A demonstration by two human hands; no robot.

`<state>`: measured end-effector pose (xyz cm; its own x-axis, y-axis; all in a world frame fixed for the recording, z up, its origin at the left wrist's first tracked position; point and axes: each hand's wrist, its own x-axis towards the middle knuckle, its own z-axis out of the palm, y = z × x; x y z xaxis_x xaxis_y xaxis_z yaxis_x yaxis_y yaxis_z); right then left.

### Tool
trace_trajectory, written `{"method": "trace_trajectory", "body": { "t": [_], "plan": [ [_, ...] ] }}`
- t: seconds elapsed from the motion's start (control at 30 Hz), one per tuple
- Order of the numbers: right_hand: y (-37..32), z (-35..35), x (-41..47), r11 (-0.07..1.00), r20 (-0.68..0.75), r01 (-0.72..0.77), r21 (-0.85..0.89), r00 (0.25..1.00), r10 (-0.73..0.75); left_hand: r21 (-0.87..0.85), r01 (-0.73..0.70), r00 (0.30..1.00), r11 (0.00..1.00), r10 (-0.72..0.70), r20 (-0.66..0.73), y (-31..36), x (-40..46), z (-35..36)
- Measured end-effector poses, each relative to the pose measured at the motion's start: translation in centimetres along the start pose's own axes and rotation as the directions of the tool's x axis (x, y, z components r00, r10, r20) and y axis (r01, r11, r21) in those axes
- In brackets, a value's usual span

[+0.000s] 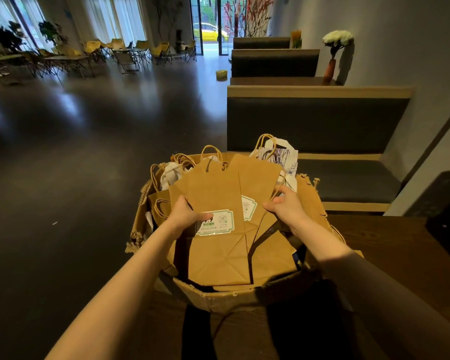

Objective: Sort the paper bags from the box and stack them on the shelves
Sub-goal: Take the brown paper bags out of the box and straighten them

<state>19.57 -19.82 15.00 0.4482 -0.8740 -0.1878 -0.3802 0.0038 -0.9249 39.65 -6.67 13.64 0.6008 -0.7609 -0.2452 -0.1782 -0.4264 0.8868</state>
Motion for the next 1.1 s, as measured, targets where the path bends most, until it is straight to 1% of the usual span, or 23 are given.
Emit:
{"method": "trace_trajectory", "body": {
  "t": [0.07,0.13,0.27,0.33,0.43,0.53,0.7,0.77,0.87,0.93,1.0,1.1],
  "plan": [
    [-0.7,-0.3,0.0,0.995,0.013,0.058,-0.079,0.998,-0.057,0.005,-0.038,0.997,0.999,0.037,0.069,0.3,-0.2,-0.1],
    [-1.5,-0.5,-0.5,0.988,0.056,0.099,-0.117,0.994,-0.093,-0.001,-0.057,0.995,0.998,0.057,0.076,0.7,-0.7,-0.1],
    [-2.5,-1.1,-1.6,0.98,0.148,0.154,-0.126,0.98,-0.135,-0.056,-0.084,0.988,0.995,0.09,0.124,1.5,-1.5,0.0],
    [-2.6,-1.2,-1.9,0.979,0.157,0.157,-0.13,0.978,-0.136,-0.092,-0.094,0.987,0.991,0.105,0.119,1.8,-1.9,-0.1],
    [-2.7,-1.2,-1.7,0.973,0.132,0.19,-0.128,0.976,-0.173,-0.118,-0.123,0.986,0.985,0.135,0.099,2.1,-2.3,0.0],
    [-3.1,-1.1,-1.7,0.973,0.051,0.213,-0.085,0.977,-0.209,-0.179,-0.152,0.984,0.972,0.166,0.066,2.6,-2.5,0.2],
    [-3.9,-1.4,-2.3,0.973,-0.048,0.227,-0.051,0.972,-0.229,-0.276,-0.155,0.987,0.948,0.161,-0.003,3.2,-2.5,0.4],
    [-4.1,-1.7,-2.4,0.967,-0.044,0.243,-0.079,0.968,-0.247,-0.298,-0.158,0.987,0.941,0.158,-0.026,3.1,-2.4,0.2],
    [-4.6,-2.2,-2.7,0.955,0.018,0.242,-0.17,0.97,-0.242,-0.32,-0.181,0.983,0.93,0.175,-0.047,3.2,-2.4,0.0],
    [-4.9,-2.4,-2.8,0.954,0.045,0.246,-0.171,0.969,-0.242,-0.328,-0.202,0.979,0.923,0.196,-0.052,3.2,-2.4,-0.1],
    [-5.2,-2.4,-3.0,0.961,0.019,0.255,-0.107,0.967,-0.255,-0.306,-0.229,0.973,0.924,0.228,-0.038,3.2,-2.4,-0.1],
    [-5.6,-2.5,-2.8,0.946,-0.076,0.302,-0.117,0.947,-0.311,-0.263,-0.244,0.969,0.934,0.246,-0.026,3.1,-2.3,-0.1]
  ]
}}
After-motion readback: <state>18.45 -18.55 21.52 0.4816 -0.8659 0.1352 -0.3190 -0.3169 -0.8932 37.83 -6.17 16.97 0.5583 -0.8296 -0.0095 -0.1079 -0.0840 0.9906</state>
